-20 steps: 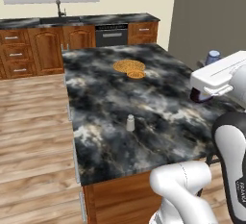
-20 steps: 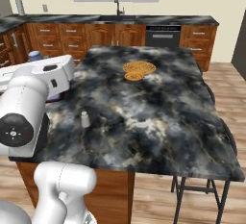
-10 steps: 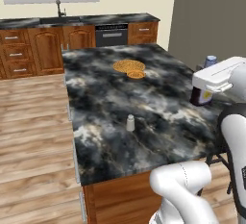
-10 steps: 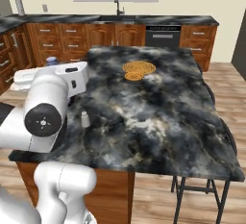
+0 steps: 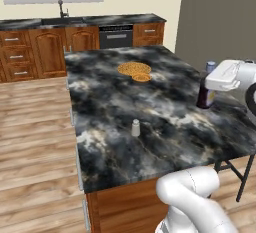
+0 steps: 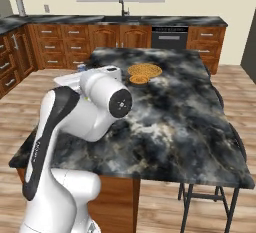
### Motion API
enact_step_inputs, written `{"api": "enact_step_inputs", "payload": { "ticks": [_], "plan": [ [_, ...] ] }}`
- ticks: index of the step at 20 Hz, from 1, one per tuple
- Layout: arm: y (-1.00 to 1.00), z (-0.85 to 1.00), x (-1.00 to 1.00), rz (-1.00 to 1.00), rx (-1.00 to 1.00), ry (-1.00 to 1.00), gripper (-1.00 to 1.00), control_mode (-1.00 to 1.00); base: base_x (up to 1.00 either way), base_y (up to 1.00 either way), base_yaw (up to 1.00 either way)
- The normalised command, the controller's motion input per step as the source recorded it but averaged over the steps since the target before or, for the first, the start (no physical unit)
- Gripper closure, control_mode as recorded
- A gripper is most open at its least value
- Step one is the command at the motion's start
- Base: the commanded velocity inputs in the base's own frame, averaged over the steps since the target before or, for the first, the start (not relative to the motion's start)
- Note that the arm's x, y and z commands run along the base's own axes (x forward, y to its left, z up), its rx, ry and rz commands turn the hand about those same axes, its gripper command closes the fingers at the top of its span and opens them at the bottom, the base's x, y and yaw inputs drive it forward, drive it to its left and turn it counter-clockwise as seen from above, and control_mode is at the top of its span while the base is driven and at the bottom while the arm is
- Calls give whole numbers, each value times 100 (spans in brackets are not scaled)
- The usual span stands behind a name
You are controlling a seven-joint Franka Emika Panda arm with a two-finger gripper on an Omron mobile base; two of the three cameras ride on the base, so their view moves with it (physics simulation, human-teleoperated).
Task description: Move the condiment bottle and shaker from the cabinet to the dining counter.
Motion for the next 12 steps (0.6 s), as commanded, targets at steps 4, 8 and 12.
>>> {"api": "enact_step_inputs", "payload": {
  "ticks": [4,8,12],
  "plan": [
    [-26,-63,58,29,-1,-2,100,-100,0,0,0],
    [-17,-60,50,23,0,-3,100,-100,0,0,0],
    [-25,-67,39,17,0,0,100,-100,0,0,0]
  ]
}}
